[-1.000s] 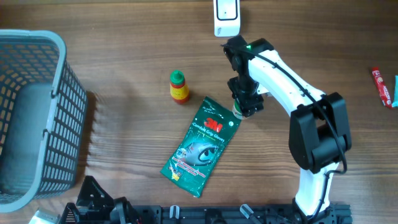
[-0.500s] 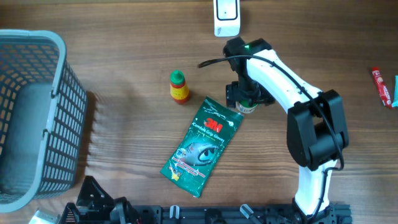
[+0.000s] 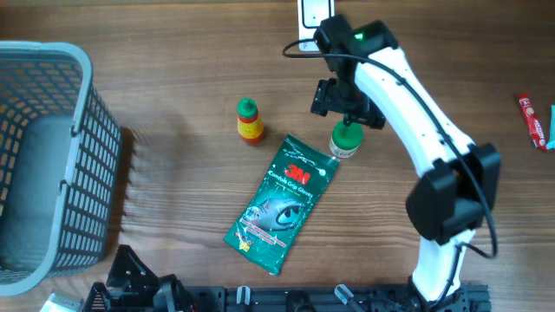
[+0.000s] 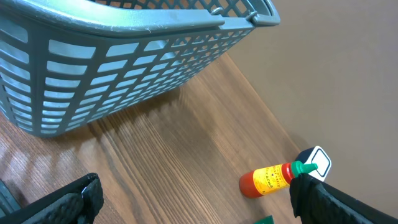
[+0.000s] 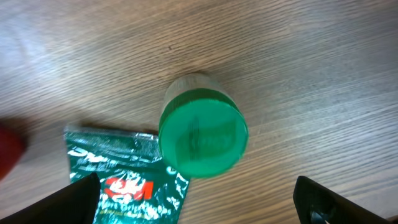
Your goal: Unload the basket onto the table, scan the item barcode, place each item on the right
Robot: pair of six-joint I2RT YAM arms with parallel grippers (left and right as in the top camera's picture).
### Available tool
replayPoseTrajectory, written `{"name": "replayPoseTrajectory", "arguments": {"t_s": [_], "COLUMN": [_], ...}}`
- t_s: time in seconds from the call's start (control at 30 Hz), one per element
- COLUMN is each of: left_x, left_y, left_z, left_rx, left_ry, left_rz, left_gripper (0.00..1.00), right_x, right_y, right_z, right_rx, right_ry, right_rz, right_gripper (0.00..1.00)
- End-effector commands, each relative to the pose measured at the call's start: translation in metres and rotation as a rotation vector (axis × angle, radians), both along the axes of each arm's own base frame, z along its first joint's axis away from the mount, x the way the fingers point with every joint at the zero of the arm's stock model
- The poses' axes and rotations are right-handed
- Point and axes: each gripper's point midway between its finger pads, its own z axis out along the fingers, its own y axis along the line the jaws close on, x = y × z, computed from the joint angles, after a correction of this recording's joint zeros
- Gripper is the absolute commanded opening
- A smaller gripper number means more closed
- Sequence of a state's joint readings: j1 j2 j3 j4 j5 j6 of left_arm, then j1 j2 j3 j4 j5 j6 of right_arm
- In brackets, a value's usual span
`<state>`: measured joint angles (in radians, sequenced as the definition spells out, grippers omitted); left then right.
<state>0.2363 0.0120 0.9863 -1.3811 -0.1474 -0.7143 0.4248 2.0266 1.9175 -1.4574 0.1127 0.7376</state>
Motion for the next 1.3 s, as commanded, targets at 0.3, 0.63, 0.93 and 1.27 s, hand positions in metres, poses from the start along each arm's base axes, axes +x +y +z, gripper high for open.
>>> {"name": "replayPoseTrajectory", "arguments": {"t_s": [0.3, 0.63, 0.93, 1.27], "left_x": [0.000, 0.000, 0.000, 0.000], "left_y": [-0.001, -0.001, -0.001, -0.001], "left_z": [0.001, 0.001, 0.001, 0.001], "left_rx": [0.001, 0.001, 0.001, 0.001], "left_ry": [-0.011, -0.011, -0.011, -0.011], "left_rz": [-0.004, -0.004, -0.004, -0.005], "left_gripper": [1.00, 1.00, 1.00, 1.00], "right_x": [-0.046, -0.019, 0.005, 0.011], "right_y": [-0.023, 0.008, 0.048, 0.048], "right_z": [0.145, 0.037, 0.046, 0.007], "right_rx": [0.119, 0.266, 0.462, 0.404], "right_ry": [-0.414, -0.401, -0.458, -0.338], "right_rz": [0.200, 0.059, 0.097, 0.074], "right_gripper": [1.00, 1.00, 0.99, 0.99]}}
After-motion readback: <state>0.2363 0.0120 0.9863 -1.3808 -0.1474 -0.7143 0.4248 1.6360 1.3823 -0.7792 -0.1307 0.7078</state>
